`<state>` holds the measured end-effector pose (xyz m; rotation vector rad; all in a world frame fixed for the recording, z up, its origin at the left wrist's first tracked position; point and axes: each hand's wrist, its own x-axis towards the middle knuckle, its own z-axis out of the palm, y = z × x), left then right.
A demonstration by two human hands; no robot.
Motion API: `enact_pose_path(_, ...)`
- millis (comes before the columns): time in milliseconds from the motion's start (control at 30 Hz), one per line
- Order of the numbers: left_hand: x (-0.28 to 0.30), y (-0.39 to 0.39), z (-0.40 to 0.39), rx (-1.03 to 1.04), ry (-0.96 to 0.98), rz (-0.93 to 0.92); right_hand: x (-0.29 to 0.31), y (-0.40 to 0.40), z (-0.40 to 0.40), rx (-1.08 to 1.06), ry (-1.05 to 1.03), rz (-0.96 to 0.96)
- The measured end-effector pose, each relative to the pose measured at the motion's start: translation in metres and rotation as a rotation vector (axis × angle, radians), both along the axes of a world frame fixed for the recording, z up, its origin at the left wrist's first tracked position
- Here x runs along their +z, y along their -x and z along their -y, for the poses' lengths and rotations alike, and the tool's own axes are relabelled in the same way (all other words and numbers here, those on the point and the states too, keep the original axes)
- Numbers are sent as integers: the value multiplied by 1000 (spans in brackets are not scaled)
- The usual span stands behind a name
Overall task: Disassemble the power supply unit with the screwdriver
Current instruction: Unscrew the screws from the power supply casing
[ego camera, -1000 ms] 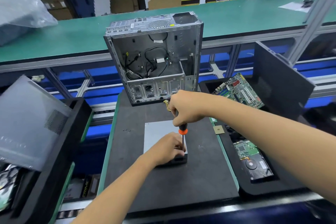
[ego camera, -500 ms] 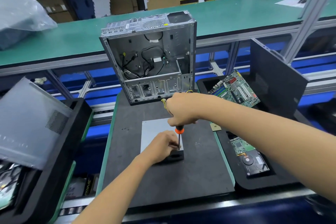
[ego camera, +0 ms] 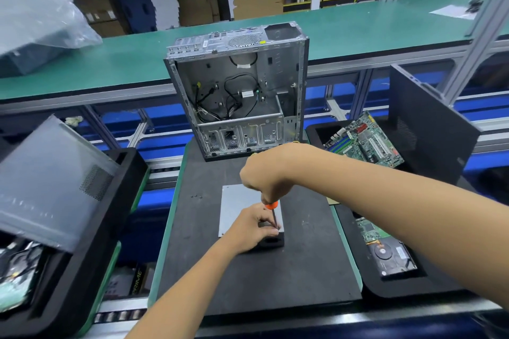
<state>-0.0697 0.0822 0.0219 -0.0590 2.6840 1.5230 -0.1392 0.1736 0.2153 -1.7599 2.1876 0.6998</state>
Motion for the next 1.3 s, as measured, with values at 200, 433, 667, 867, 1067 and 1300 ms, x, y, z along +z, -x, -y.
enact_pose_path(200,-2,-1,1,1,-9,-9,2,-1,2,59,59,110)
enact_pose_path(433,-8,3,3,6,41,-6,-2,13,-11,-332,109,355)
enact_pose_path(667,-9,8,5,-10,14,-26,1,20,-13,-296,53,282)
enact_pose_path(867,-12,12,6,-18,29,-3,2,13,-12,-6,31,233)
enact_pose_path(1067,-12,12,5,-17,35,9,5,12,-10,-37,53,222)
enact_pose_path(1300,-10,11,5,4,-8,1,-1,11,-7,-201,-19,47)
